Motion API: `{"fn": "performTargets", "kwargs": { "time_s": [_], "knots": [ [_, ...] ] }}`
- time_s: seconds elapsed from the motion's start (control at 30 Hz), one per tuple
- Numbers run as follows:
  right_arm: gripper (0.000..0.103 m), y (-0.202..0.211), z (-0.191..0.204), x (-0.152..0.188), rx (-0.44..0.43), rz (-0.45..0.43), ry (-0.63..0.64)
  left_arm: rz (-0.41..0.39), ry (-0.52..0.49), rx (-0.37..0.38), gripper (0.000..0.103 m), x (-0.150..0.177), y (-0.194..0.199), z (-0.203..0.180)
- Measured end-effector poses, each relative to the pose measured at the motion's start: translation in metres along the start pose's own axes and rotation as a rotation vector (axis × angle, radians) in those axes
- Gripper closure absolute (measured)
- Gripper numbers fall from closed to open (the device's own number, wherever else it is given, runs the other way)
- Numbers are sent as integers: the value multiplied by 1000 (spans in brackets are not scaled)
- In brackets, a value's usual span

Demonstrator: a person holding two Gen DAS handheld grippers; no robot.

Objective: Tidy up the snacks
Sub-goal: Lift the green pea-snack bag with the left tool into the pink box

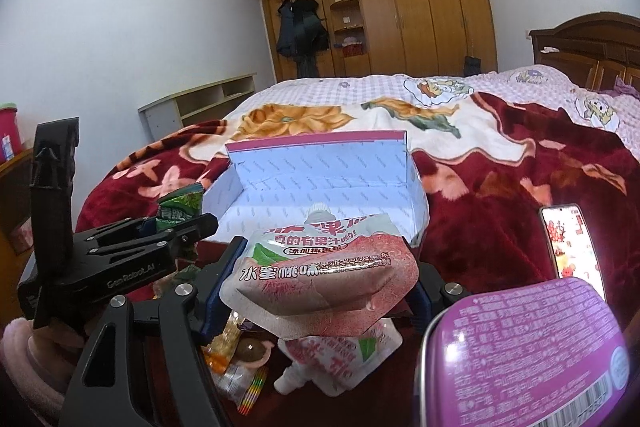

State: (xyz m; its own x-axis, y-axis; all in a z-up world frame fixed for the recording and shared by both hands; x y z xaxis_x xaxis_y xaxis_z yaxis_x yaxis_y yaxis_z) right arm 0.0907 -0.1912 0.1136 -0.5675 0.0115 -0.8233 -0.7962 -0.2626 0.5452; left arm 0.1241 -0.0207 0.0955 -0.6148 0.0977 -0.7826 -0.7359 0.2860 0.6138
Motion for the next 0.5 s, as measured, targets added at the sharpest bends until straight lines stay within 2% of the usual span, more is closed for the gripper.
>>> {"fn": "performTargets", "kwargs": {
  "time_s": [0.27,0.5],
  "knots": [
    [30,-19,-3,-13,15,-2,23,-1,0,-52,63,-20,-27,12],
    [30,-40,-10,-19,24,9,12,32,0,-85,63,-29,-56,21]
  ]
}}
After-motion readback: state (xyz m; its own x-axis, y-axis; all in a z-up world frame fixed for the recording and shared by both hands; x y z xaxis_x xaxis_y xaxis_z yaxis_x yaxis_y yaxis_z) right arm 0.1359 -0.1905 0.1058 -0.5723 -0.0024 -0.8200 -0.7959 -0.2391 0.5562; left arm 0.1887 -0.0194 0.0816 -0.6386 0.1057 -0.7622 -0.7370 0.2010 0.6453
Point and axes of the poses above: each gripper's, at about its wrist camera, not at the fingertips, and y roughly against the way its jaws point, z to its left, x to its underside, the point moved 2 cm from there along -y, roughly the way its jaws point, and after that the axes turned 7 degrees about z, right-handed, at the moved point
